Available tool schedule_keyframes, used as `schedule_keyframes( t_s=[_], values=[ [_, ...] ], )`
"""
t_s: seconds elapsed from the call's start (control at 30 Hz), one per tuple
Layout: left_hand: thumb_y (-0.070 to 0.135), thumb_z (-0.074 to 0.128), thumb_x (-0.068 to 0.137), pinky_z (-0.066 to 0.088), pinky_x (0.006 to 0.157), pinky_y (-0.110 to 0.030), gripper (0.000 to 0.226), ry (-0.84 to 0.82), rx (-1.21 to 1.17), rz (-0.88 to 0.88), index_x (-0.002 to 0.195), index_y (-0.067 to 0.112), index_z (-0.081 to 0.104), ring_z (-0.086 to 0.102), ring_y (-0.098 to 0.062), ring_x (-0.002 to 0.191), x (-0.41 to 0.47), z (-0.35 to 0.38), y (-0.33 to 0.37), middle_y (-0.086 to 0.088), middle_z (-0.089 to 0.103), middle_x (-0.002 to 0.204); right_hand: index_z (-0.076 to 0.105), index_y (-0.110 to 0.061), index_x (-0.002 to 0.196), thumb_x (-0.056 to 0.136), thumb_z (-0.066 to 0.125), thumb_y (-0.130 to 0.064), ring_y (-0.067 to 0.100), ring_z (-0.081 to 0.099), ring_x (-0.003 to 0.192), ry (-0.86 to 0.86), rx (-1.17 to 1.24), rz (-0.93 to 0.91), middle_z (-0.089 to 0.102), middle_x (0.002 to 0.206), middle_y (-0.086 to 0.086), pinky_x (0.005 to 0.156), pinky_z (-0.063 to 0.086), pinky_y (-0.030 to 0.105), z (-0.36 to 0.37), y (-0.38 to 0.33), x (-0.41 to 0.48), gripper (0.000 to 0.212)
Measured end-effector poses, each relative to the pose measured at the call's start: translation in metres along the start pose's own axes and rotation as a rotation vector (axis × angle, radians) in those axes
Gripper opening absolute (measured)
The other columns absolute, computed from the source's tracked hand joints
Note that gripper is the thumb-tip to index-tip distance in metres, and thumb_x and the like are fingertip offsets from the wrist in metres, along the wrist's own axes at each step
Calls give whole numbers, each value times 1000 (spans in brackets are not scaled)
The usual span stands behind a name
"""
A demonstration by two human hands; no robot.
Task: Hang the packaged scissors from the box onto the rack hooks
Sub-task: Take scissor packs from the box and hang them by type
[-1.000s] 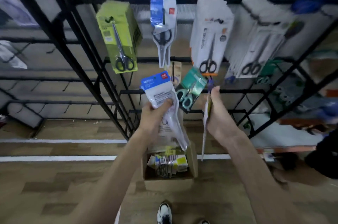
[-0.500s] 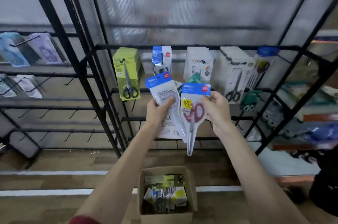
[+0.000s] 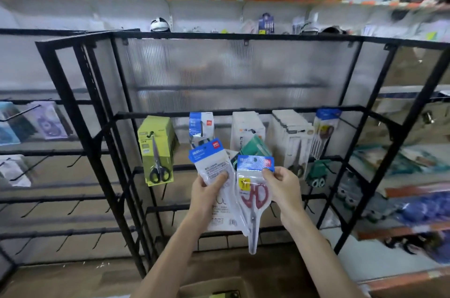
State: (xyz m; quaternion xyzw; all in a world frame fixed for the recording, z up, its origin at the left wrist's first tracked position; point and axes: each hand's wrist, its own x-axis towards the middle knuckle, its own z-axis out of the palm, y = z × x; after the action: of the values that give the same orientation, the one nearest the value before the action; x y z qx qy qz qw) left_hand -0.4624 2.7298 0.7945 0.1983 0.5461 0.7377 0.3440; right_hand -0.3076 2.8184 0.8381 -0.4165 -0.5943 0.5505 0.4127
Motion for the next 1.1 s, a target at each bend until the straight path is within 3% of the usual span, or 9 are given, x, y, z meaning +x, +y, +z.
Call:
schedule_keyframes(
  t_s=[0.13,0.23,0.47,0.6,0.77,0.93,1.1],
  values=[
    [13,71,92,61,69,-37,22,-40,12,4,113,4,66,77,-30,87,7,4,3,-15,78,101,66,-10,98,95,64,-18,10,64,74,32,-10,7,71,86,2,58,45,15,-1,6,9,9],
    [13,72,92,61,67,-36,30,-70,37,11,118,0,63,77,-30,85,13,7,11,-14,78,100,66,-7,99,95,64,-19,16,61,77,47,-13,-12,69,86,6,62,44,24,1,0,16,13],
    [13,72,93,63,76,-43,25,-109,24,66,115,1,66,75,-33,90,21,11,17,-15,77,104,66,-8,101,97,63,-20,17,62,81,38,-42,-60,71,94,11,69,47,27,5,-3,22,12],
    [10,70,94,64,77,-43,18,-124,24,63,111,5,67,76,-28,86,17,15,13,-13,78,101,65,-10,99,96,63,-19,15,62,81,59,-29,-63,70,91,6,70,47,26,2,-1,19,10],
    [14,70,94,62,83,-51,27,-175,42,39,117,3,63,74,-37,96,10,22,3,-17,76,108,64,-14,92,96,64,-17,10,60,75,81,-27,-58,68,84,2,65,46,19,-8,2,14,5],
    [12,68,95,63,74,-42,29,-193,30,15,119,-2,62,75,-35,93,1,44,-10,-19,75,108,65,-9,98,95,64,-18,14,62,80,128,-29,-31,71,91,7,71,49,27,-34,7,14,9],
    [17,70,94,62,84,-49,33,-209,57,-1,123,2,62,75,-35,98,-5,75,-29,-16,75,111,66,-7,100,94,64,-18,15,63,81,166,-30,9,72,93,10,70,48,27,-73,18,22,12]
  ],
)
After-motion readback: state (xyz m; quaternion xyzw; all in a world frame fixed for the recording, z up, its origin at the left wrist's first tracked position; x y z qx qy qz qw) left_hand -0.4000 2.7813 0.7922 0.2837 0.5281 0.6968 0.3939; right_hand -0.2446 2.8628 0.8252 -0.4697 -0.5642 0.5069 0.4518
